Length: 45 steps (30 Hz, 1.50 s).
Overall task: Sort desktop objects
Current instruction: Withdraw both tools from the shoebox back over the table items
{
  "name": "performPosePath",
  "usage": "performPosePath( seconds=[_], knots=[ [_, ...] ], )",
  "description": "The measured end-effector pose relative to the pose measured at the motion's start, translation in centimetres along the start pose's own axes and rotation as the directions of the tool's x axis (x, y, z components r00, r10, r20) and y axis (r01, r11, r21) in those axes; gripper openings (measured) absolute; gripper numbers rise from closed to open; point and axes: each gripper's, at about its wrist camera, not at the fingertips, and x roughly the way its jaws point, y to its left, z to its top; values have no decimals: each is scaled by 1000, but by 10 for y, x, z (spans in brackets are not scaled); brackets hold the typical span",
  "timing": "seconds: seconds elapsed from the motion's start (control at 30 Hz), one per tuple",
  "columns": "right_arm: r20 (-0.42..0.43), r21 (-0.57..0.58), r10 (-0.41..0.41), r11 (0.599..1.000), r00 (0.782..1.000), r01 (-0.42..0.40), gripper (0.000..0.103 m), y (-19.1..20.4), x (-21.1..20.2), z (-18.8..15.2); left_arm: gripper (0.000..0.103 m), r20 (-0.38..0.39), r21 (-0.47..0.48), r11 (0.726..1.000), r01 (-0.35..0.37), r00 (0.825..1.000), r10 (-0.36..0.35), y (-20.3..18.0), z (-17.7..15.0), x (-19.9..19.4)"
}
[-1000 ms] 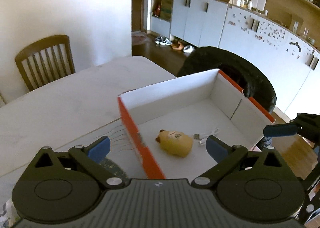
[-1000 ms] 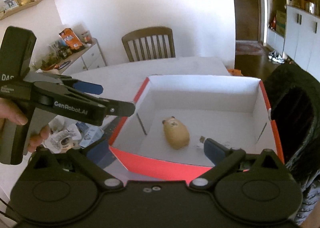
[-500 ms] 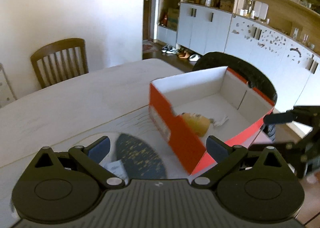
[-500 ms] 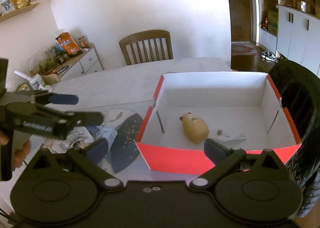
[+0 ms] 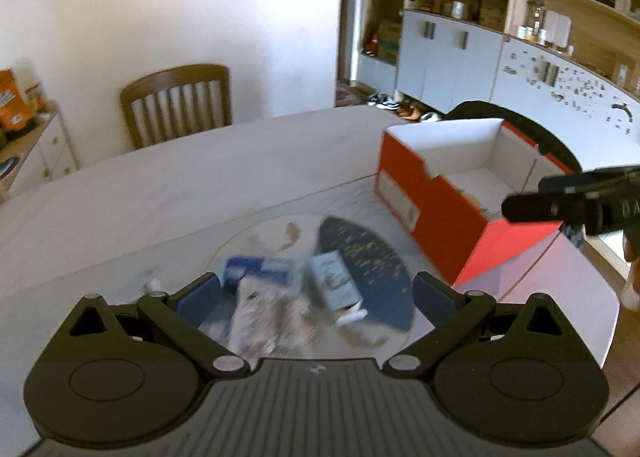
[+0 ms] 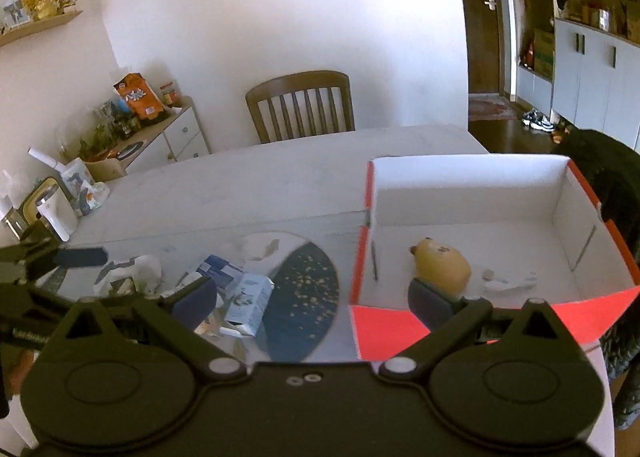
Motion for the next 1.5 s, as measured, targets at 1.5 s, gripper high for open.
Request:
performPosePath(
  seconds=[1.5],
  knots=[
    [-103, -59, -143, 989, 984, 138, 100, 81, 129, -18, 102, -228, -243, 929, -279, 947, 225, 75, -111, 3]
  ],
)
